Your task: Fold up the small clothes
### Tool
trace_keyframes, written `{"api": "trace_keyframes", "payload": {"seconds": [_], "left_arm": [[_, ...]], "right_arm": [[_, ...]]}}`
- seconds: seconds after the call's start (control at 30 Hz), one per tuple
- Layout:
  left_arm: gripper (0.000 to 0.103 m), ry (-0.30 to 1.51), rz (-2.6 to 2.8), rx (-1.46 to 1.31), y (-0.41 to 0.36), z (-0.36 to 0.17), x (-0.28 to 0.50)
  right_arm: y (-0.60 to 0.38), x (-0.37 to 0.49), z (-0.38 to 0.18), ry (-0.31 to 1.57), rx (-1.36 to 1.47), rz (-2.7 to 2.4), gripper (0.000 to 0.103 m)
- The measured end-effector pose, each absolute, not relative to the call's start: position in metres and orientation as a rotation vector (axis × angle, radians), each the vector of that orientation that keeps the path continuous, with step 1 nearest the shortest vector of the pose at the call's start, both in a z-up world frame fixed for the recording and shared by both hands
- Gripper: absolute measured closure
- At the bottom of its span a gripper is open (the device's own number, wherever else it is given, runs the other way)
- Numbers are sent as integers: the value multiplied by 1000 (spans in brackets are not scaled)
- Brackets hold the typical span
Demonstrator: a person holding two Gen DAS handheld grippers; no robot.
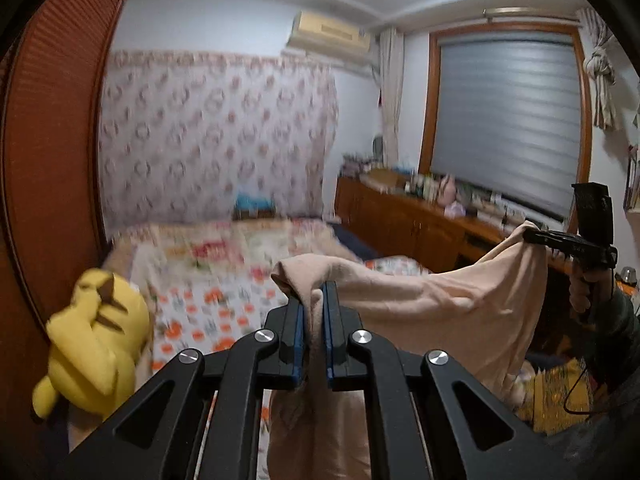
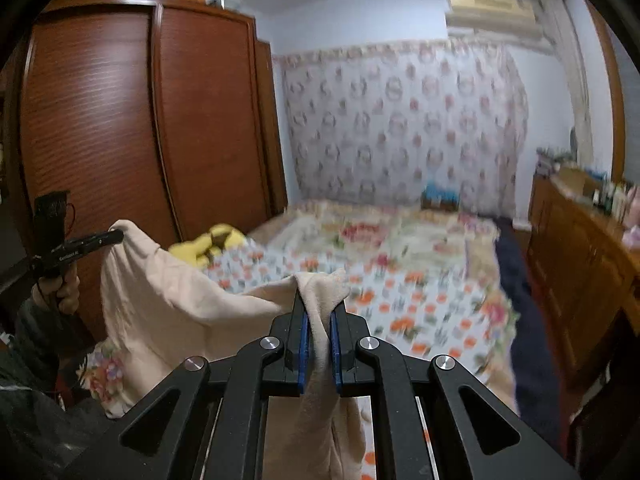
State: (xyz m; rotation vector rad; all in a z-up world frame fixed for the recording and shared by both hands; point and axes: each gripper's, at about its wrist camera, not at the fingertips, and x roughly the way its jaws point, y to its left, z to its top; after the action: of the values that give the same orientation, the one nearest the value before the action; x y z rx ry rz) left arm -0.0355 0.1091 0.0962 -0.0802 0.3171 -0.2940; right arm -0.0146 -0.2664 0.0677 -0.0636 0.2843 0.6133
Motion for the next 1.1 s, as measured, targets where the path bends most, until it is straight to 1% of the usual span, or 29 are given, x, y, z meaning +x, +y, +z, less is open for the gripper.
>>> {"api": "trace_keyframes", "payload": {"seconds": [0.2, 0.4, 0.5, 0.6, 0.77, 0.87, 0.93, 0.97, 1.03, 1.07, 1.1], "left_arm": [[94, 164, -283, -66, 117, 152, -53], [94, 67, -268, -35, 121, 194, -51], [94, 41, -243, -21, 123, 209, -35], [94, 50, -219, -20, 124, 214, -4], [94, 123, -148, 12, 124, 189, 72], [94, 211, -117, 18, 125, 152, 123], [94, 280, -95, 29, 127, 119, 155], [92, 322, -84, 37, 127, 99, 171], [84, 442, -67, 49, 130, 57, 205], [83, 491, -60, 51, 133, 41, 217], [75, 534, -56, 47, 137, 25, 226]], "right_arm": [[-280, -53, 125, 119, -92, 612, 94], [-286, -84, 180, -29, -138, 600, 94], [-284, -78, 203, -74, -165, 573, 94], [-272, -45, 213, -64, -182, 529, 94], [-221, 25, 201, 35, -219, 447, 94], [-190, 80, 179, 124, -245, 404, 94], [-174, 121, 154, 202, -250, 392, 94], [-167, 139, 141, 236, -251, 383, 94], [-152, 178, 105, 327, -256, 342, 94], [-144, 198, 84, 394, -255, 331, 92], [-137, 215, 64, 466, -256, 313, 83]]}}
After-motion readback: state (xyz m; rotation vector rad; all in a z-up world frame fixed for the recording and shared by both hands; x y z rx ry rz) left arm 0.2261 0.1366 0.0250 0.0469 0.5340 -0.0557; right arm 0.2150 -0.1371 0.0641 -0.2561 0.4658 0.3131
